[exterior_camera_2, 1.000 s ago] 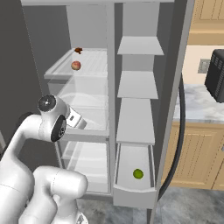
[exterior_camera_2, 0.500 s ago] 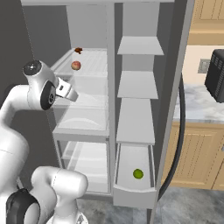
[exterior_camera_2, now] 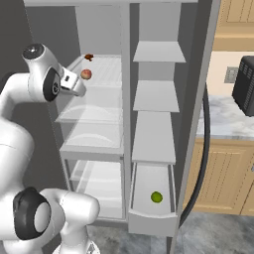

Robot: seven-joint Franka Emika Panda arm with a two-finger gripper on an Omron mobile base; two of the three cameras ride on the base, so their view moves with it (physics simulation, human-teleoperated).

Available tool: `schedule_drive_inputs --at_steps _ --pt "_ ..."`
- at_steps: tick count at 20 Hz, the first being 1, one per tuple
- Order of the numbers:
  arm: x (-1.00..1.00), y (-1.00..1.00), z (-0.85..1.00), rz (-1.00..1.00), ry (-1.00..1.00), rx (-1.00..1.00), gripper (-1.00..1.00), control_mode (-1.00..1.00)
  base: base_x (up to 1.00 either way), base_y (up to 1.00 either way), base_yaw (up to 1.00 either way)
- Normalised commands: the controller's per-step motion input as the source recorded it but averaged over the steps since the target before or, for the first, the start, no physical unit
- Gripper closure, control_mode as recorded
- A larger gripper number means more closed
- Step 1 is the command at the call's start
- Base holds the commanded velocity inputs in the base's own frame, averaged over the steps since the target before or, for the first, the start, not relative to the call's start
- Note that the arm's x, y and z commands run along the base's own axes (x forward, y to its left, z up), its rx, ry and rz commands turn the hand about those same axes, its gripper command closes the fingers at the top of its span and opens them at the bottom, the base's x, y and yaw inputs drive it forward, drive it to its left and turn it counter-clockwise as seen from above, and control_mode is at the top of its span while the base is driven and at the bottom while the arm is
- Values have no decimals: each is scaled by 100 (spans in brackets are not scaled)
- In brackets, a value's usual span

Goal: Take the peach and lime from the fridge shelf and place them in the freezer drawer to begin freezing them.

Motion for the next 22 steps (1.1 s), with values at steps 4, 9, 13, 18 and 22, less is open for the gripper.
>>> schedule_drive_inputs --at_steps 4,9,13,18,22 --pt "61 0 0 0 0 0 -100 -100 0 0 0" --pt "64 12 0 0 0 0 -100 -100 0 0 0" --pt "53 27 1 2 1 0 -100 -100 0 0 0" --pt "32 18 0 10 4 0 -100 -100 0 0 0" --pt "40 1 0 1 0 0 -100 -100 0 0 0"
